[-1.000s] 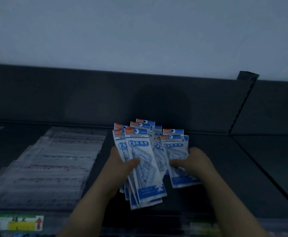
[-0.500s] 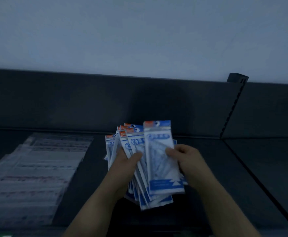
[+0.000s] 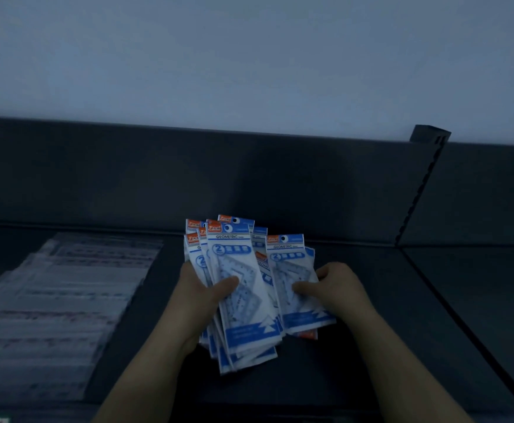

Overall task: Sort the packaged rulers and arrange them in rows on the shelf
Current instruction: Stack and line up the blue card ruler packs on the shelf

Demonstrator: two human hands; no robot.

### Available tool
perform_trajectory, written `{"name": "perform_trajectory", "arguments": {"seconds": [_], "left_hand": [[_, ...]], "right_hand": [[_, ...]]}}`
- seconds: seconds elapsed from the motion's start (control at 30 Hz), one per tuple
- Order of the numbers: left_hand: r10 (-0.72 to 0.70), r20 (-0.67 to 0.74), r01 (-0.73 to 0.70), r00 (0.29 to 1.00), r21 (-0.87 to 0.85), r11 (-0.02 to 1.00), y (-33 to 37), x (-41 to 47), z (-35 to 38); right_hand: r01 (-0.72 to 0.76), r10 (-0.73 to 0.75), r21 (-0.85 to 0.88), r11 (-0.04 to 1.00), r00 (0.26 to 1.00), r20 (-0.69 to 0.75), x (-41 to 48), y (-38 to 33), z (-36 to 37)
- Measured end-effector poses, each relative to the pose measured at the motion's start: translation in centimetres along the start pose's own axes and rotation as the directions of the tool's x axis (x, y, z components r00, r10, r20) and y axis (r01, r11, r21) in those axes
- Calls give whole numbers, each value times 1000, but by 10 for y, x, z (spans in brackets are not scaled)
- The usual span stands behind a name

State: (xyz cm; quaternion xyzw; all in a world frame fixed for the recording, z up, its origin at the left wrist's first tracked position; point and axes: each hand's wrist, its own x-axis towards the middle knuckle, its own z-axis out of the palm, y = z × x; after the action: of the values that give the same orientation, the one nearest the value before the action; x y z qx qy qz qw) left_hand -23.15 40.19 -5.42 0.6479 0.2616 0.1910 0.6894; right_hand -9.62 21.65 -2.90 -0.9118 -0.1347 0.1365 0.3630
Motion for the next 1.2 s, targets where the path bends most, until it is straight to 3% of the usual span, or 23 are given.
{"name": "perform_trajectory", "arguments": {"seconds": [0.17, 0.3, 0.47, 0.53, 0.63, 0.8, 0.97, 1.03, 1.1, 1.2], "left_hand": [[11, 7, -11, 1000, -45, 999, 4, -4, 2], [18, 49, -10, 999, -162, 987, 11, -12, 16], [45, 91, -28, 995, -172, 985, 14, -19, 26], [35, 41, -31, 999, -100, 994, 11, -17, 15], [17, -39, -19, 999, -45, 999, 11, -15, -14], [23, -96, -22, 995, 5, 1000, 10, -25, -39], [-3, -52, 3, 999, -4, 1000, 2, -28, -41], [4, -42, -5, 999, -20, 1000, 3, -30, -43], [-9, -39, 7, 999, -42, 999, 5, -32, -47], [-16, -63, 12, 998, -72, 997, 7, -34, -56]], "right_hand": [[33, 31, 435, 900, 990, -139, -1, 10, -19], [-43, 15, 698, 714, 999, 47, -21, -12, -13], [2, -106, 570, 822, 983, 149, -36, -21, 11], [112, -162, 484, 868, 985, 63, -32, -19, 8], [208, -206, 202, 957, 978, -29, -13, -15, 5], [196, -170, -117, 974, 965, 197, 2, -30, 23], [230, -179, -156, 961, 942, 284, -3, -44, 28], [262, -232, -71, 963, 930, 286, -8, -45, 26], [263, -299, 180, 948, 928, 224, -13, -43, 22], [190, -281, 604, 774, 958, 59, -19, -40, 5]]}}
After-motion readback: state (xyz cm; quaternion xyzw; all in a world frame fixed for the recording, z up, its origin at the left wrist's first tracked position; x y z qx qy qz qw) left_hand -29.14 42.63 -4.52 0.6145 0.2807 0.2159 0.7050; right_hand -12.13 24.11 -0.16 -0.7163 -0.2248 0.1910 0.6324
